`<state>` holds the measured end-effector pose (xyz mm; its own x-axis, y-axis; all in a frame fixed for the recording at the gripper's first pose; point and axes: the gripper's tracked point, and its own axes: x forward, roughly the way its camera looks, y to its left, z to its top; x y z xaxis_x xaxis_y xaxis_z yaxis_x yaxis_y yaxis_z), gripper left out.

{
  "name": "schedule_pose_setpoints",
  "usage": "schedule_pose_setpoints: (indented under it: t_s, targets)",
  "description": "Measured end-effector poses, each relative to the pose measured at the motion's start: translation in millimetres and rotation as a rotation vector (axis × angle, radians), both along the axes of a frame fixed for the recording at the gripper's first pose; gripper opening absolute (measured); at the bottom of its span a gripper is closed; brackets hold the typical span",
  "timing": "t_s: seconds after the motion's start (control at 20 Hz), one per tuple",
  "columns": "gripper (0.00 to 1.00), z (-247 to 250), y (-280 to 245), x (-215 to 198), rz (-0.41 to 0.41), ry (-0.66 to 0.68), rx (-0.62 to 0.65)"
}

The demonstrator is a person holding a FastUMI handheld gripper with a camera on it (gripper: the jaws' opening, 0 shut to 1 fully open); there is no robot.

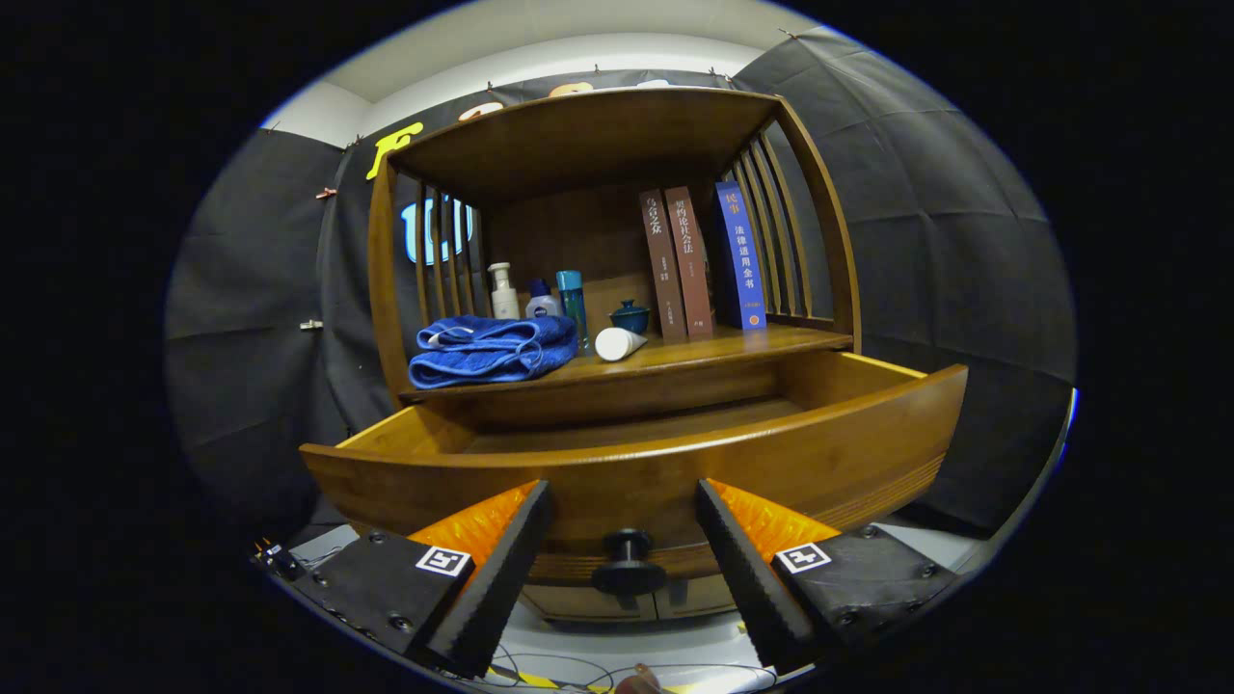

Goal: Pull open the drawer, take out the items inside it, and place them on the countertop above the cabinet.

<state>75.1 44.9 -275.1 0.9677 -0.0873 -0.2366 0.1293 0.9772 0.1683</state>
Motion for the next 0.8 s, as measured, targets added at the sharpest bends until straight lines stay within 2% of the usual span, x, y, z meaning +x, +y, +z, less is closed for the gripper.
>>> schedule_pose_setpoints:
  t_s: [0.35, 0.8]
  targets:
    - [0.99, -4.2, -12.0, 59.7, -0.009, -0.005, 0.010]
    - [0.99, -14.3, -22.4, 115.7, -0.013, -0.004, 0.006]
